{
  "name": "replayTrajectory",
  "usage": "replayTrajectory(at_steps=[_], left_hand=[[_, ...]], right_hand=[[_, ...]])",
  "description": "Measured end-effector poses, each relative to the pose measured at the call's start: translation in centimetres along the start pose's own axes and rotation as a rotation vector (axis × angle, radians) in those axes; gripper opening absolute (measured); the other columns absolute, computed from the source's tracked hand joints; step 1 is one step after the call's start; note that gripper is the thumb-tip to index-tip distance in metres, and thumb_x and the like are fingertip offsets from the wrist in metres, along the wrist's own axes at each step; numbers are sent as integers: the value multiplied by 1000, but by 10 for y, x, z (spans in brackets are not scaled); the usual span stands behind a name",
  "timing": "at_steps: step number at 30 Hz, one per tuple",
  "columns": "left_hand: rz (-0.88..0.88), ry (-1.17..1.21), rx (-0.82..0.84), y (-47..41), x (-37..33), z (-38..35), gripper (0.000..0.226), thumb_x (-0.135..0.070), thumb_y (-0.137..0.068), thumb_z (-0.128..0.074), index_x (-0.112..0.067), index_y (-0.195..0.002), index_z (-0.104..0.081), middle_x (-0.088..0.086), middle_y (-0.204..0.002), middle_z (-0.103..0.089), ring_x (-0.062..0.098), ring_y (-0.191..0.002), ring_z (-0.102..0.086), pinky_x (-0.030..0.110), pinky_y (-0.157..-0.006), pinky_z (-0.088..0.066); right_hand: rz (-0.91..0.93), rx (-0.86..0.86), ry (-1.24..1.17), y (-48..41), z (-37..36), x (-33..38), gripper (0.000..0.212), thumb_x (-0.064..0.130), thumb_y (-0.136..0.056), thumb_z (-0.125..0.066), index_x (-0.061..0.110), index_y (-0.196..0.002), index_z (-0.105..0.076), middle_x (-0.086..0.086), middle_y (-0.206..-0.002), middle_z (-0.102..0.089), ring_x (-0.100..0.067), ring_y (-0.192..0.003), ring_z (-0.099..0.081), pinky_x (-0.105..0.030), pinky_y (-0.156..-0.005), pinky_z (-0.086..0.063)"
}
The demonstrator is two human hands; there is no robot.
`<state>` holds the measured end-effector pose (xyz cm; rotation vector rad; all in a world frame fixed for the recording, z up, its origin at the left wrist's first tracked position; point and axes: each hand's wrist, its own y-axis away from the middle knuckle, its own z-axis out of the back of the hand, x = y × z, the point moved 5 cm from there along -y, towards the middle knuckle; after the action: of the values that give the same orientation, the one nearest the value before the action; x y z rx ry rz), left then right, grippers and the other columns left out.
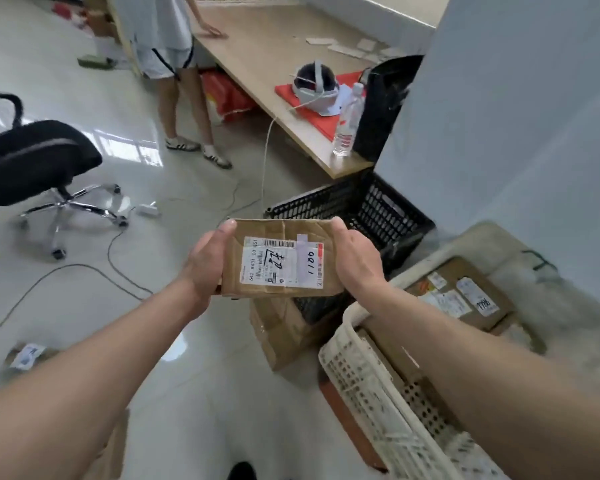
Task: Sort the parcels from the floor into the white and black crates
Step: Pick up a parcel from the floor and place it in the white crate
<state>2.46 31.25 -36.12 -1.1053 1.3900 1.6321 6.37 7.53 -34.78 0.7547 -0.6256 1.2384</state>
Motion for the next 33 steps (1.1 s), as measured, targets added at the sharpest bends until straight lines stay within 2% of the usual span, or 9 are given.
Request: replayTrajectory(at_steps=[4,9,14,17,19,23,26,29,33], left_hand=[[-8,-70,192,-17,-10,-83,45,-49,-106,-33,-22,-94,-66,-5,-68,-75,11,-58,-72,27,-51,-55],[56,-130,351,-8,-10,-183,49,-61,-100,-37,-25,-105,-70,6,-94,-78,29,-90,-75,49,-87,-58],[123,-221,481,11,1,-266,46,-56,-99,-38,-27,-90,-73,8,-96,-77,35,-99,-71,57,-94,-53],[183,-312,536,16,25,-306,55,-66,-90,-41,-24,-112,-68,7,-99,-76,34,-97,-71,55,-90,-56],[258,-376,550,13,50,-328,69,-76,-77,-46,-31,-127,-59,0,-106,-75,30,-96,-72,55,-83,-59],[363,-418,552,10,96,-363,80,-82,-66,-50,-38,-132,-53,-1,-109,-75,28,-97,-73,55,-83,-58],[426,-490,547,22,109,-380,72,-70,-80,-53,-25,-136,-48,3,-102,-76,28,-89,-75,50,-77,-61],[519,-597,561,32,126,-391,70,-57,-88,-64,-16,-139,-41,9,-103,-73,31,-89,-72,41,-69,-59],[552,-740,630,35,162,-400,36,-35,-90,-64,-10,-115,-57,9,-96,-72,30,-85,-68,46,-85,-60]], right_hand=[[-94,-179,18,-5,66,-49,72,66,-101,-20,15,-91,-70,-1,-87,-69,-17,-82,-63,-32,-63,-37],[-227,-324,13,8,142,-117,67,64,-102,-23,17,-80,-66,0,-82,-71,-20,-80,-65,-35,-66,-39],[-343,-369,-16,20,190,-189,78,67,-99,-26,5,-88,-71,-7,-80,-72,-26,-80,-69,-37,-76,-52],[-409,-321,23,25,210,-230,68,57,-107,-28,11,-76,-67,-1,-74,-66,-16,-72,-62,-31,-66,-42],[-446,-250,71,28,218,-256,59,55,-108,-27,20,-75,-62,4,-74,-62,-11,-70,-56,-33,-70,-39],[-508,-60,174,22,219,-317,63,65,-102,-26,18,-103,-70,0,-92,-70,-18,-82,-63,-35,-76,-45],[-549,42,197,19,218,-350,48,58,-100,-38,16,-109,-61,-2,-106,-68,-22,-93,-62,-35,-77,-46],[-574,96,200,18,217,-367,23,42,-98,-50,21,-104,-54,1,-104,-61,-23,-96,-59,-34,-75,-43],[-558,170,292,14,209,-381,12,21,-97,-48,17,-106,-55,1,-100,-58,-22,-89,-56,-34,-70,-43]])
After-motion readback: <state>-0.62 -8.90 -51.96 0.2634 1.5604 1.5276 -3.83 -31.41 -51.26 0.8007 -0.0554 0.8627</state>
